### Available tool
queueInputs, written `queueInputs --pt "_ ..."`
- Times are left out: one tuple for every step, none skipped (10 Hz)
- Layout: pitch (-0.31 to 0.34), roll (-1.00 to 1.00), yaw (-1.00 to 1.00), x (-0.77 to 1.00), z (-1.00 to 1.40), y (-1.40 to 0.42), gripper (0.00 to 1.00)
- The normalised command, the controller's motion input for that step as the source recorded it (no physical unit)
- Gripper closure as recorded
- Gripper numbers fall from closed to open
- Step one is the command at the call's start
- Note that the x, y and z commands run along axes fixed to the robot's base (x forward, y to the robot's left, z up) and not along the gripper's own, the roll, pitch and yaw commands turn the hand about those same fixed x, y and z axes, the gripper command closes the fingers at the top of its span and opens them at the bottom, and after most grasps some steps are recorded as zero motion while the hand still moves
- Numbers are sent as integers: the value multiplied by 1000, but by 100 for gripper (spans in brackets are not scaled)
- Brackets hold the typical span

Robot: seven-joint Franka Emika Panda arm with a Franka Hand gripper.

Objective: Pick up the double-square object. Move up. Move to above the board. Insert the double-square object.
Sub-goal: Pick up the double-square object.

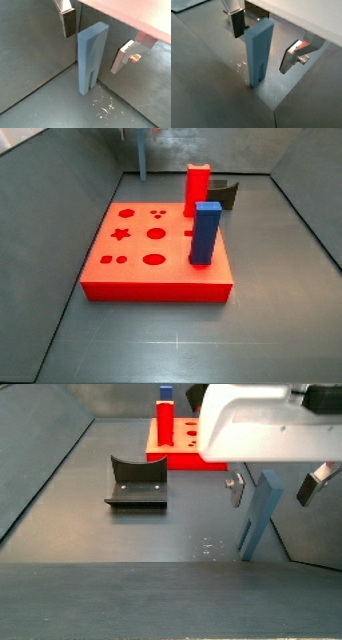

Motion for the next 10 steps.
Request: queueInputs --pt "-89 -120 -20 -103 -91 0 0" --pt "-27 -56 0 0 -14 6 0" --pt "0 0 0 0 0 0 0" --pt "0 0 0 0 0 0 100" --pt "0 0 0 0 0 0 100" --pt "0 0 0 0 0 0 100" --pt "0 0 0 0 0 0 100" --pt "0 0 0 0 0 0 100" --pt "0 0 0 0 0 0 100" --pt "0 0 0 0 0 0 100"
